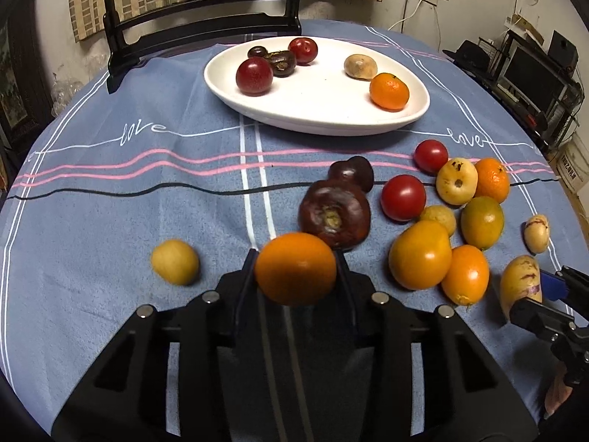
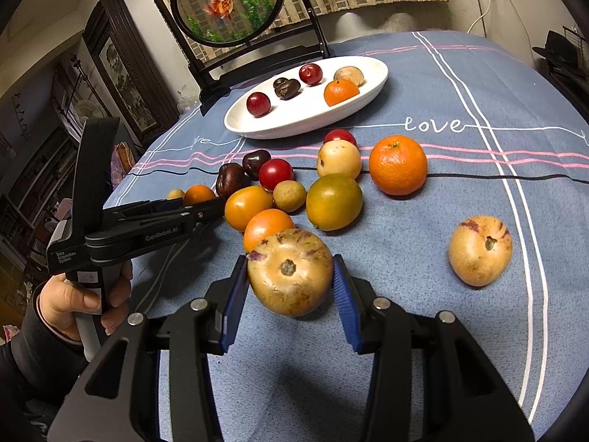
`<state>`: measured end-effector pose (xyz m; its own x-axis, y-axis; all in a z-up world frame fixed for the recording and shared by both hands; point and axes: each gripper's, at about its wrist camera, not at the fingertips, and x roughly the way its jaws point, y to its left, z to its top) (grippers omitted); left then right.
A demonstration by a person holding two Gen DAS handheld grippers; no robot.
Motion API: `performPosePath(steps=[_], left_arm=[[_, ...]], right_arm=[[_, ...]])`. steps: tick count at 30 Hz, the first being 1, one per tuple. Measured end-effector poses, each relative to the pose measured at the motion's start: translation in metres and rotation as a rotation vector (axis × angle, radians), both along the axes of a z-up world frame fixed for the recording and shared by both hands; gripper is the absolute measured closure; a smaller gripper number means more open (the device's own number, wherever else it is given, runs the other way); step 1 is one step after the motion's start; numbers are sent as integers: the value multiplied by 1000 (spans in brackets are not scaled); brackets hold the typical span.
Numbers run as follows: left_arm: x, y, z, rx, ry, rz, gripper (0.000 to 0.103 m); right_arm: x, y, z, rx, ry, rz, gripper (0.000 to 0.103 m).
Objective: Organize fruits
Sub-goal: 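Carry the orange and pale apple onto the white plate and open both tools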
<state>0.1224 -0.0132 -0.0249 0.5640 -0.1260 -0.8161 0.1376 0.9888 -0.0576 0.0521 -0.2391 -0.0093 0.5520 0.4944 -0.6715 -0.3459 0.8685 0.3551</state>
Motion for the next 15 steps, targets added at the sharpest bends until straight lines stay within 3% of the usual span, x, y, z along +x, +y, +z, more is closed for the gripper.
performPosePath(steps=[7, 12, 15], left_arm=[[-20, -3, 25, 18, -41, -41, 63], [-14, -5, 62, -24, -101, -95, 63], [4, -9, 76, -3, -125, -111, 63]], right_arm=[[-2, 1, 8, -21, -23, -10, 58], [8, 14, 40, -75, -78, 17, 57], [27, 25, 65, -133, -135, 29, 57]])
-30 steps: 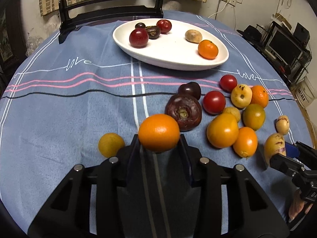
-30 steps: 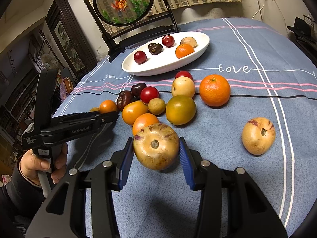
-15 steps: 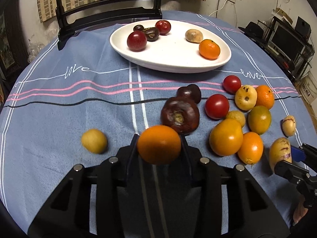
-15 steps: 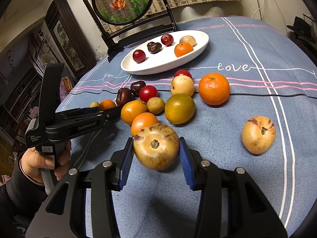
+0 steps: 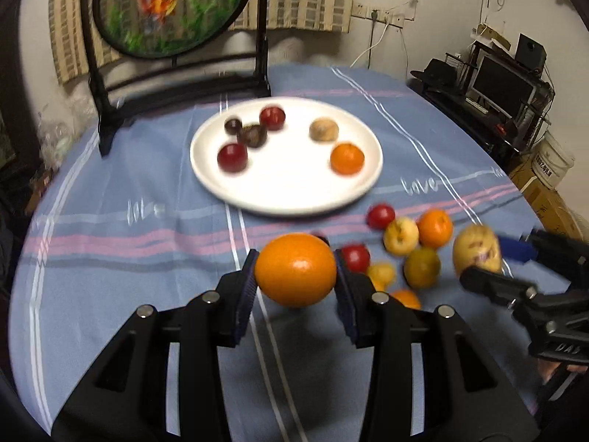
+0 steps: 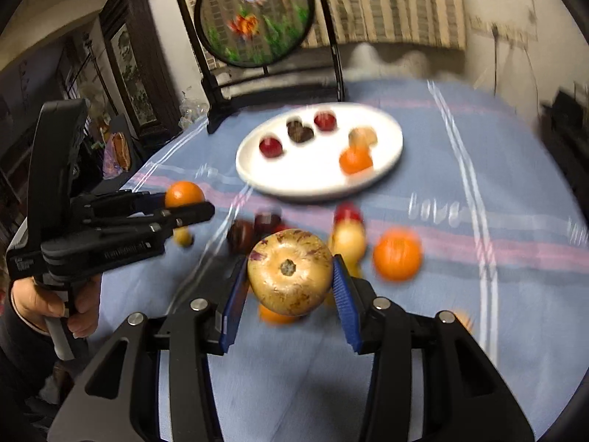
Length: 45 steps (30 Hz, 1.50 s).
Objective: Organize fruits
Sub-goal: 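Carry the orange and pale apple onto the white plate and open both tools, then grasp the small yellow fruit with the left tool while the right tool grasps the pinkish apple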
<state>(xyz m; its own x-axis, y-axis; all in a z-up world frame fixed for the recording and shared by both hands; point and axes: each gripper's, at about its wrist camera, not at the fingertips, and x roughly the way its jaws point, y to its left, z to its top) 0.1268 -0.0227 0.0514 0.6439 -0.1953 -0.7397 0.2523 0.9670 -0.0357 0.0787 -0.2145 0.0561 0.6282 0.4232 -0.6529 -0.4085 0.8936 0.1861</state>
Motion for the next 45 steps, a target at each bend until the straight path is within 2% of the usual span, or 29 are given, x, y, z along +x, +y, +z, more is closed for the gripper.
performPosePath(steps=[4, 8, 15, 21, 25, 27, 28, 34, 36, 38, 41, 43, 45], left_arm=[[41, -2, 3, 0, 10, 8, 63], [87, -8, -5, -24, 29, 26, 63], [149, -18, -34, -17, 90, 72, 63], [169, -15, -54, 7, 122, 118, 62], [171, -17, -58, 26, 114, 123, 61], [168, -19, -55, 16, 94, 126, 50], [166, -19, -53, 16, 86, 128, 43], [146, -22, -31, 29, 23, 118, 43], [135, -23, -23, 35, 0, 116, 41], [121, -23, -15, 43, -31, 119, 31], [106, -26, -9, 48, -47, 107, 31], [92, -27, -7, 55, -45, 96, 31], [78, -28, -4, 54, -50, 87, 31]], right_arm=[[38, 12, 23, -27, -40, 5, 57], [100, 22, 28, 10, 19, -21, 57], [210, 33, -6, 62, 218, -132, 57], [255, 44, -26, 44, 275, -150, 57], [263, 51, -35, 13, 295, -149, 55], [266, 50, -35, 37, 312, -142, 55], [263, 45, -34, 81, 304, -143, 54], [248, 20, -23, 178, 292, -153, 53], [234, 10, -17, 193, 293, -147, 53], [219, 1, -12, 196, 279, -142, 52], [189, -14, -5, 209, 249, -152, 51], [167, -23, -2, 201, 218, -164, 42], [144, -29, 2, 183, 171, -186, 39]])
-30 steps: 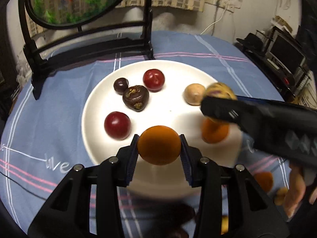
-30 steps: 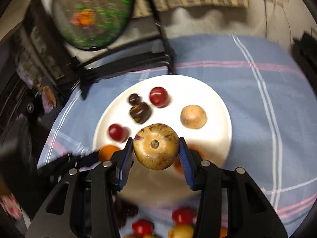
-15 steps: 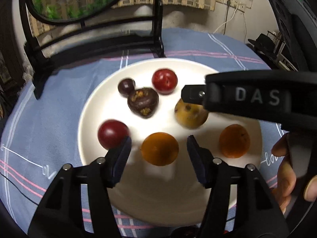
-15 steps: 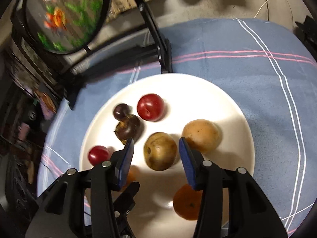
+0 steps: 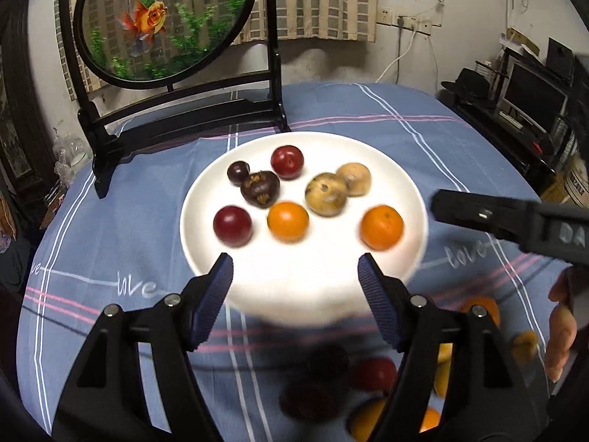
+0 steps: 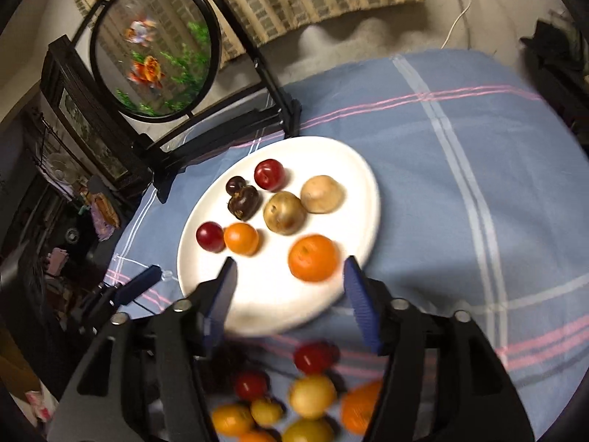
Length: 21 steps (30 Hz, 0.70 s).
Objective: Organize fruits
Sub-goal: 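Grasp the small yellow fruit with the left tool while the right tool grasps the pinkish apple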
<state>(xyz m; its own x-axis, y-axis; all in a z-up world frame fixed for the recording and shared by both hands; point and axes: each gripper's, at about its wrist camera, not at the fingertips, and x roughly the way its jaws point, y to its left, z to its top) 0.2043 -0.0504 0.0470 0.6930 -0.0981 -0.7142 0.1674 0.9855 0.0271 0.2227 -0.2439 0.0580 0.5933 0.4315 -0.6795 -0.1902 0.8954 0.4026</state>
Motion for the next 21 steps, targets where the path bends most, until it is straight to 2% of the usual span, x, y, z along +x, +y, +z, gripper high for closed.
performPosePath(steps=[3, 5, 7, 10, 13, 21], left_arm=[[-23, -1, 3, 8, -6, -15, 30], [-38, 2, 2, 10, -6, -23, 17], [-58, 9, 0, 10, -23, -21, 13], [-81, 21, -8, 12, -28, -8, 13], [-103, 33, -15, -25, -29, 5, 13], [-139, 46, -28, 35, -44, -12, 13]], right_arm=[[-38, -7, 1, -63, -43, -10, 40], [-65, -12, -1, -93, -63, -17, 37], [-96, -19, -4, -103, -99, -26, 37], [-128, -24, -16, -116, -95, -30, 37], [-148, -25, -29, -140, -83, -37, 37], [-185, -19, -61, -181, -32, -37, 38]])
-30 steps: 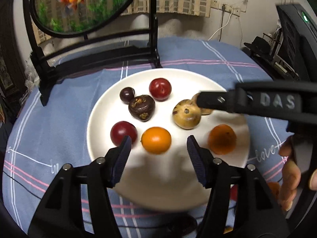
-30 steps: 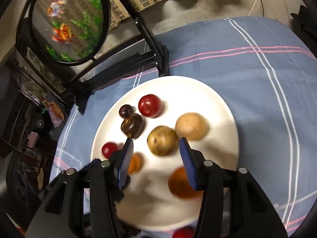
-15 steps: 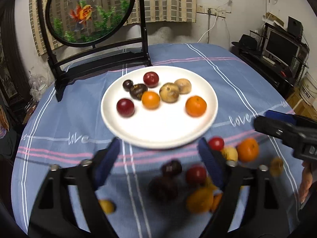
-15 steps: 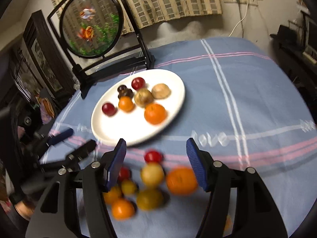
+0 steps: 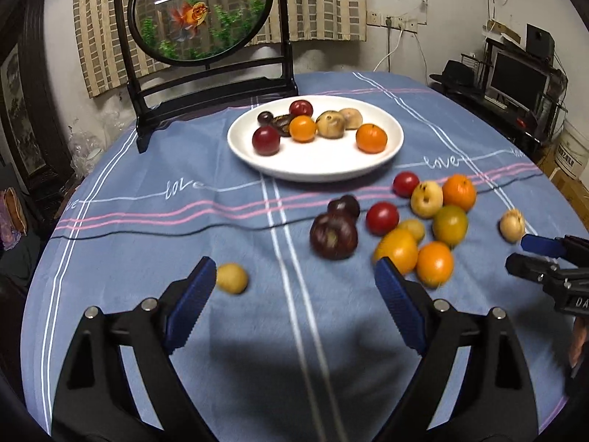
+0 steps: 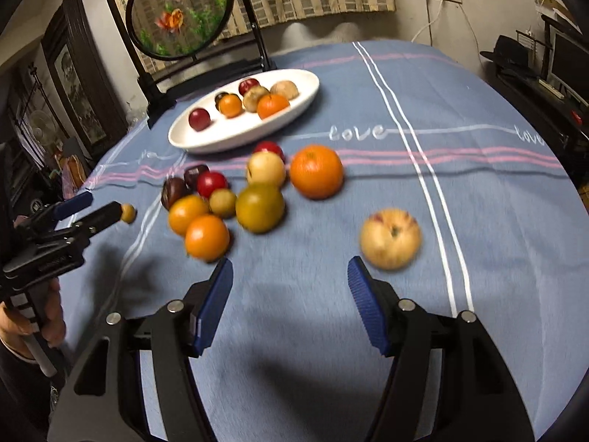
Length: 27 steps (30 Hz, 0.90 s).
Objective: Organize fruits
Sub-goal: 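Grasp the small yellow fruit with the left tool while the right tool grasps the pinkish apple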
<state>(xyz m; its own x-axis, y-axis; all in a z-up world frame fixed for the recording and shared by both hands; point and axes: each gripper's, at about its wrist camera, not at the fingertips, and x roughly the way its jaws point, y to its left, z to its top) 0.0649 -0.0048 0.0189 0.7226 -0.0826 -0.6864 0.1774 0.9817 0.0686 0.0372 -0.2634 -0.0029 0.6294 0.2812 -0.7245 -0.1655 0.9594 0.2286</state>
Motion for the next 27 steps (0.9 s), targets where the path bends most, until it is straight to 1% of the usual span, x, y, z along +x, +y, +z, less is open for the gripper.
performPosePath(steps=[4, 7, 9, 12, 15, 17, 19, 21, 22, 24, 25, 27], left_arm=[[-5, 11, -11, 25, -7, 15, 13], [-6, 19, -19, 10, 14, 34, 13], [-6, 23, -21, -7, 24, 37, 13], [-4, 25, -22, -18, 34, 38, 13], [-4, 26, -23, -28, 41, 32, 13], [-4, 26, -23, -35, 44, 31, 13], [-4, 29, -23, -52, 55, 32, 13], [-3, 30, -23, -62, 69, 31, 13], [-2, 31, -24, -63, 79, 33, 13], [-1, 33, -26, -62, 90, 37, 13], [-1, 35, -27, -61, 95, 40, 13], [1, 39, -28, -62, 103, 49, 13]], right_arm=[[-8, -7, -5, -33, 12, -26, 38], [-9, -14, -5, -51, 17, -46, 38], [-6, -18, -7, -89, 31, -78, 38], [5, -23, -12, -161, 53, -127, 38], [18, -25, -17, -196, 65, -140, 38], [29, -23, -20, -241, 77, -153, 38], [36, -23, -21, -254, 79, -165, 38], [42, -23, -21, -241, 71, -178, 38], [44, -24, -22, -231, 72, -179, 47], [47, -25, -22, -210, 71, -178, 55], [47, -26, -21, -204, 68, -184, 58], [45, -32, -19, -151, 60, -189, 60]])
